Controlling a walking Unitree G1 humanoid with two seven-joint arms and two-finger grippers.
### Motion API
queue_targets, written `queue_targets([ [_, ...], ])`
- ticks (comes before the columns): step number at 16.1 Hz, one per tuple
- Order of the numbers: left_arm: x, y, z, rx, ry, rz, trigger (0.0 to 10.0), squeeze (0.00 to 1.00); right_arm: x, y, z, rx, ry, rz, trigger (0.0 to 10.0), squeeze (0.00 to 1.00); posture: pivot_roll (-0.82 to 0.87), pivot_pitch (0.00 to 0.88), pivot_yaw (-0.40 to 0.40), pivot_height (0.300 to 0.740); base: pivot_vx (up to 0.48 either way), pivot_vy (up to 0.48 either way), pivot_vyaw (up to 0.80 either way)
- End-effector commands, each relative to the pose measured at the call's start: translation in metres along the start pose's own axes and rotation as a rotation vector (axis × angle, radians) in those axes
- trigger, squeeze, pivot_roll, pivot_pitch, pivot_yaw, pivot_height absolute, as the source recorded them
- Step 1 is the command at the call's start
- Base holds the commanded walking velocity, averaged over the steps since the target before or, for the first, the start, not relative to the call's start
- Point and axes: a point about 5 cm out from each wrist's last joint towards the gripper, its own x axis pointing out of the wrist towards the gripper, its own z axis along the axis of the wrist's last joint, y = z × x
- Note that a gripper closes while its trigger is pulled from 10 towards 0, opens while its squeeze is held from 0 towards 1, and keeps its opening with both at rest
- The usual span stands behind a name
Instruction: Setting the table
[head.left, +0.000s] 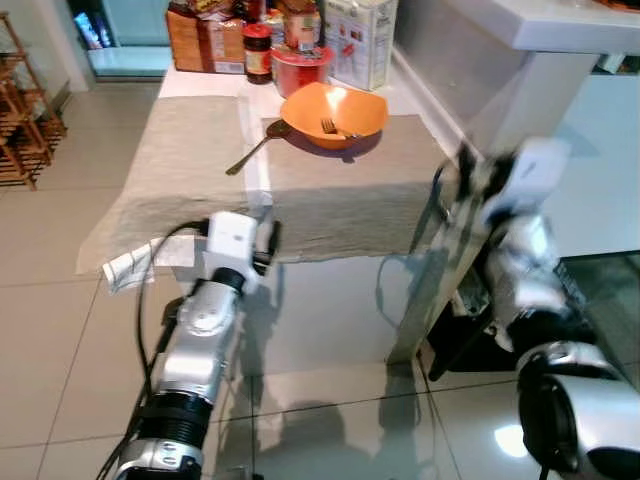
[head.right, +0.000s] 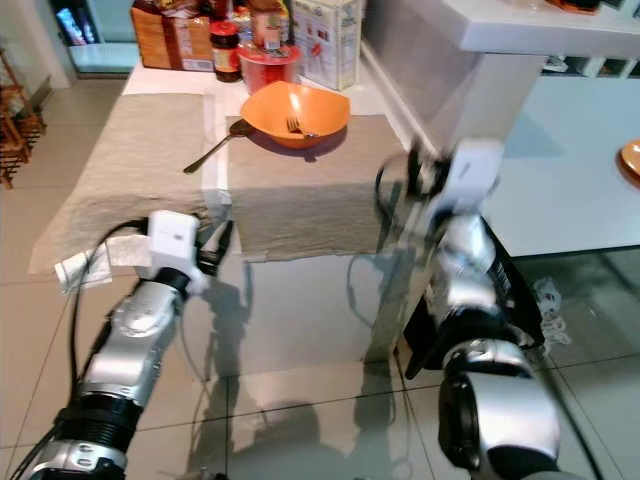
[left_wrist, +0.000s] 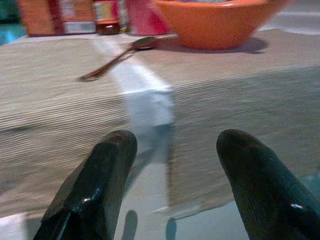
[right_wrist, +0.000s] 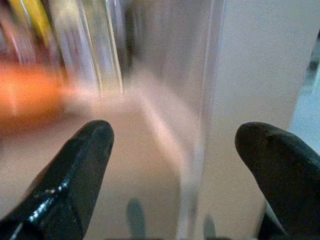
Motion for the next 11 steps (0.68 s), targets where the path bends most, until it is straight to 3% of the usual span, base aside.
queue_targets([
  [1,0.002,-0.003,0.0,-0.006,0.017,-0.009,10.0,0.0,-0.004,-0.003,-0.013,0.013,0.084,-0.017,10.0,0.0,-0.04,0.0,-0.008,0.74,0.0,0.0,0.0],
  [4,0.006,-0.008,-0.005,-0.04,0.131,-0.049,10.0,0.0,-0.007,0.028,-0.011,0.032,0.117,0.081,10.0,0.0,-0.04,0.0,-0.018,0.74,0.0,0.0,0.0],
  [5,0.009,-0.012,-0.006,-0.071,0.181,-0.07,10.0,0.0,-0.013,0.044,-0.014,0.036,0.116,0.134,10.0,0.0,-0.04,0.0,-0.018,0.74,0.0,0.0,0.0],
  [7,0.018,-0.021,0.005,-0.16,0.184,-0.096,10.0,0.0,-0.031,0.086,-0.016,0.049,0.101,0.285,10.0,0.0,-0.04,0.0,-0.016,0.74,0.0,0.0,0.0],
  [9,0.023,-0.025,0.013,-0.111,0.149,-0.12,10.0,0.0,-0.036,0.091,-0.015,0.053,0.101,0.283,10.0,0.0,-0.05,0.0,-0.013,0.74,0.0,0.0,0.0],
  [11,0.023,-0.019,0.019,-0.097,0.139,-0.116,10.0,0.0,-0.036,0.071,-0.005,0.03,0.083,0.228,10.0,0.0,-0.05,0.0,-0.017,0.74,0.0,0.0,0.0],
])
